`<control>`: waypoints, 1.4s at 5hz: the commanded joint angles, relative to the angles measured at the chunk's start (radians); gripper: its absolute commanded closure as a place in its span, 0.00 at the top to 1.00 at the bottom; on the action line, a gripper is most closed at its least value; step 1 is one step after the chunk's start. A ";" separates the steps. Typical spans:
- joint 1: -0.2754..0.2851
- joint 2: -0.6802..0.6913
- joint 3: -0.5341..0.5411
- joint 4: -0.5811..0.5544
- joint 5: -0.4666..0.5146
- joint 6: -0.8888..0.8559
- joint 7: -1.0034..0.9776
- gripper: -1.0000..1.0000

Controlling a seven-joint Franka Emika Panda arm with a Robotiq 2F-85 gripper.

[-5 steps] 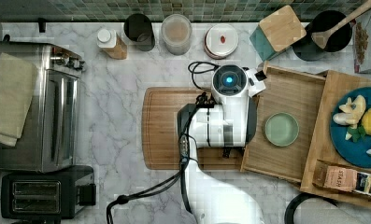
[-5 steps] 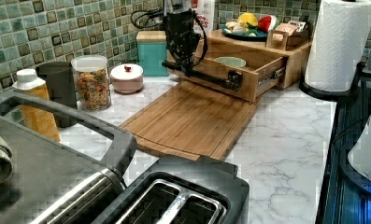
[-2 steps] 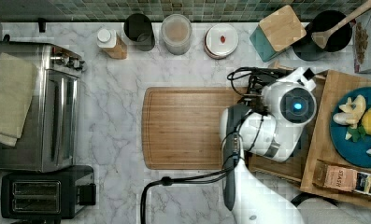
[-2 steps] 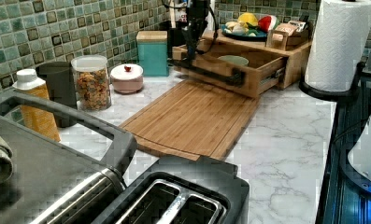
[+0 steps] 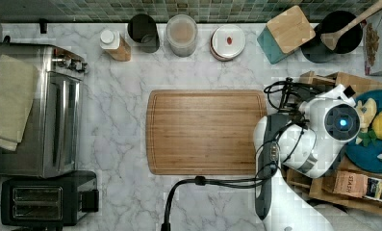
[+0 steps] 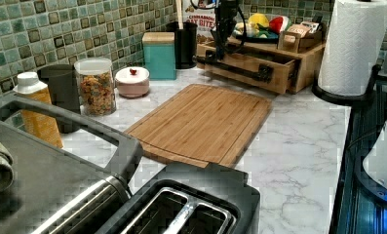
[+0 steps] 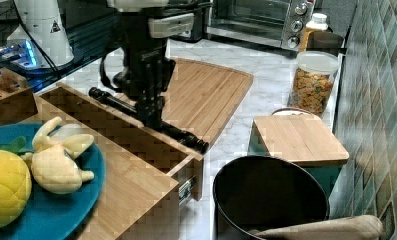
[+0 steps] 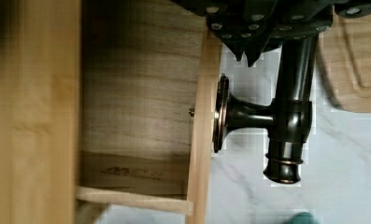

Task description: Close the drawer.

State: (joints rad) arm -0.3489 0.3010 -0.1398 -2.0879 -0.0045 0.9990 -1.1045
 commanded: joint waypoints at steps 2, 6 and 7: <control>-0.029 0.016 -0.079 0.011 -0.040 -0.081 0.019 0.00; -0.088 0.099 -0.096 0.137 -0.047 -0.033 -0.290 0.00; -0.084 0.099 -0.100 0.137 -0.045 -0.033 -0.292 0.00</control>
State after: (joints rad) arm -0.3740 0.3833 -0.1836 -2.0430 -0.0132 0.9351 -1.3496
